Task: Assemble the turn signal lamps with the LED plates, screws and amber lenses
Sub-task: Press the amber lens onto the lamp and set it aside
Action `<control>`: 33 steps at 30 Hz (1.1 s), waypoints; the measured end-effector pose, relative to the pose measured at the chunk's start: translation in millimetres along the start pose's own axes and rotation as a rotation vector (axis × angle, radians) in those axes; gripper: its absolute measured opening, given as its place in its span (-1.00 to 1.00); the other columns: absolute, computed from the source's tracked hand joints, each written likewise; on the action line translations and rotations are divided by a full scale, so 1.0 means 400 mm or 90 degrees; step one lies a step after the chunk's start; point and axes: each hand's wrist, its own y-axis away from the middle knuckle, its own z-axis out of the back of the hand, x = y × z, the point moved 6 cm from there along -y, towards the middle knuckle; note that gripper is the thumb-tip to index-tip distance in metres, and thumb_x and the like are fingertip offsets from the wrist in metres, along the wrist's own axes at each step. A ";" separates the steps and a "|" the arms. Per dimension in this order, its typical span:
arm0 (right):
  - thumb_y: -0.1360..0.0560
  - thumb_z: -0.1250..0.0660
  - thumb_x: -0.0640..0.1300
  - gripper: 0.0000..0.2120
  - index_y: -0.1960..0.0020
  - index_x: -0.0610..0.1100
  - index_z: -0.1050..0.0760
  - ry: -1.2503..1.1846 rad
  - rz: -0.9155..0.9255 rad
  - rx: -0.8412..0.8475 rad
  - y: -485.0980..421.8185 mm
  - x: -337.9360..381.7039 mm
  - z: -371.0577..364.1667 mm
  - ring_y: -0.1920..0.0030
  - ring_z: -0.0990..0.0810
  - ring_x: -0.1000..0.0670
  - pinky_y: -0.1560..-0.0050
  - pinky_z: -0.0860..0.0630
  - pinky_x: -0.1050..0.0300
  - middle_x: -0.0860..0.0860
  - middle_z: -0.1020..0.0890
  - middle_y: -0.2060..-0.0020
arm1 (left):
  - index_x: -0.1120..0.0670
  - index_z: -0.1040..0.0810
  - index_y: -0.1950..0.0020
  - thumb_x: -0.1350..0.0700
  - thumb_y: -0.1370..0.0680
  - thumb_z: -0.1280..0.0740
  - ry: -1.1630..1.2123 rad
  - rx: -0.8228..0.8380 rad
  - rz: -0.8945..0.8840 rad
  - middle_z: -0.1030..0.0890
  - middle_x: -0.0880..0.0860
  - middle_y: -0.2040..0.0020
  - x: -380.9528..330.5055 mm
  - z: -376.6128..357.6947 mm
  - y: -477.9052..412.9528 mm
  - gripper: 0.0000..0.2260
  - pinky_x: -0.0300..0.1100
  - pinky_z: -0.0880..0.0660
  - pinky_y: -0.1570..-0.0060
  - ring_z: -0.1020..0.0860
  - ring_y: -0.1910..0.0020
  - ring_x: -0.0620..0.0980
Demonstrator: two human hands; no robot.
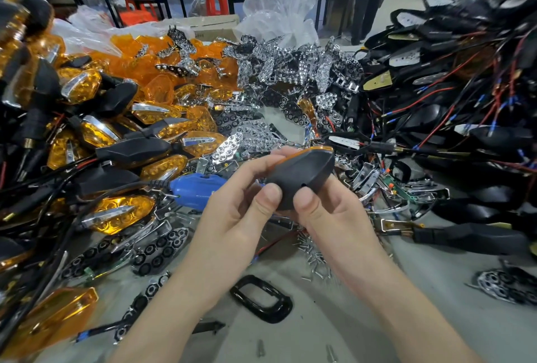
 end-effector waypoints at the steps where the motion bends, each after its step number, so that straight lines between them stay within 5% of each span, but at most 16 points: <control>1: -0.41 -0.51 0.27 -0.31 -0.43 -0.05 -0.50 0.015 0.007 -0.004 0.001 0.003 0.001 -0.38 -0.56 -0.19 -0.39 -0.45 -0.34 -0.07 -0.61 -0.34 | -0.06 -0.53 -0.31 -0.04 -0.64 -0.27 -0.004 0.002 -0.004 -0.68 -0.12 -0.14 0.000 -0.002 0.000 -0.74 -0.23 -0.55 -0.13 -0.63 -0.14 -0.11; 5: -0.46 -0.47 0.24 -0.43 -0.34 -0.06 -0.58 0.046 0.024 -0.050 -0.002 0.014 0.014 -0.32 -0.61 -0.16 -0.34 -0.49 -0.35 -0.03 -0.66 -0.28 | -0.12 -0.50 -0.36 -0.08 -0.64 -0.22 -0.119 -0.024 -0.019 -0.60 -0.20 -0.26 0.003 -0.013 0.006 -0.70 -0.33 -0.48 -0.18 -0.57 -0.23 -0.22; 9: -0.35 -0.52 0.35 -0.53 -0.12 0.10 -0.69 0.023 -0.001 -0.142 -0.010 0.026 0.051 -0.13 -0.72 -0.06 -0.04 -0.64 0.08 -0.03 -0.74 -0.11 | -0.02 -0.52 -0.27 0.00 -0.68 -0.19 -0.362 -0.126 -0.179 -0.51 -0.11 -0.17 -0.042 -0.014 0.027 -0.78 -0.37 -0.42 -0.10 -0.53 -0.14 -0.18; 13: -0.37 -0.46 0.24 -0.66 0.00 0.05 -0.71 -0.005 -0.028 -0.228 -0.016 0.017 0.087 -0.13 -0.72 -0.13 0.02 -0.65 0.14 -0.08 -0.75 -0.05 | 0.04 -0.57 -0.01 0.02 -0.68 -0.18 -0.374 0.092 -0.246 -0.51 -0.12 0.15 -0.053 -0.082 0.051 -0.79 -0.33 -0.41 0.19 -0.50 0.21 -0.17; 17: -0.38 -0.44 0.22 -0.69 -0.01 0.07 -0.71 0.000 -0.006 -0.266 -0.019 0.025 0.105 -0.16 -0.70 -0.12 -0.10 -0.67 0.01 -0.03 -0.74 -0.03 | -0.01 -0.60 -0.06 -0.05 -0.67 -0.14 -0.575 0.225 -0.185 -0.54 -0.10 0.08 0.002 -0.126 0.060 -0.74 -0.09 -0.54 0.24 -0.54 0.16 -0.10; 23: -0.42 -0.45 0.19 -0.76 0.02 0.08 -0.71 -0.019 -0.001 -0.281 -0.019 0.031 0.106 -0.13 -0.71 -0.14 -0.04 -0.66 0.07 -0.03 -0.74 -0.01 | -0.02 -0.53 -0.38 -0.24 -0.60 -0.12 -0.765 0.268 -0.139 -0.53 -0.02 -0.03 0.050 -0.162 0.066 -0.52 -0.08 -0.56 0.01 -0.54 0.01 0.03; 29: -0.41 -0.47 0.19 -0.75 0.04 0.06 -0.72 -0.031 -0.019 -0.307 -0.021 0.021 0.114 -0.19 -0.68 -0.20 -0.04 -0.67 0.04 -0.07 -0.74 -0.03 | -0.07 -0.65 -0.21 -0.30 -0.51 -0.11 -0.769 0.320 -0.179 -0.61 -0.01 -0.02 0.044 -0.185 0.071 -0.49 -0.12 -0.59 0.03 -0.61 0.05 0.06; 33: -0.37 -0.47 0.23 -0.71 0.02 0.10 -0.72 -0.028 -0.016 -0.299 -0.024 0.015 0.118 -0.18 -0.69 -0.16 -0.01 -0.67 0.08 -0.05 -0.74 -0.04 | -0.03 -0.64 -0.17 -0.15 -0.58 -0.16 -0.741 0.329 -0.143 -0.57 -0.02 -0.06 0.056 -0.199 0.063 -0.65 -0.06 -0.56 -0.03 -0.56 -0.01 0.04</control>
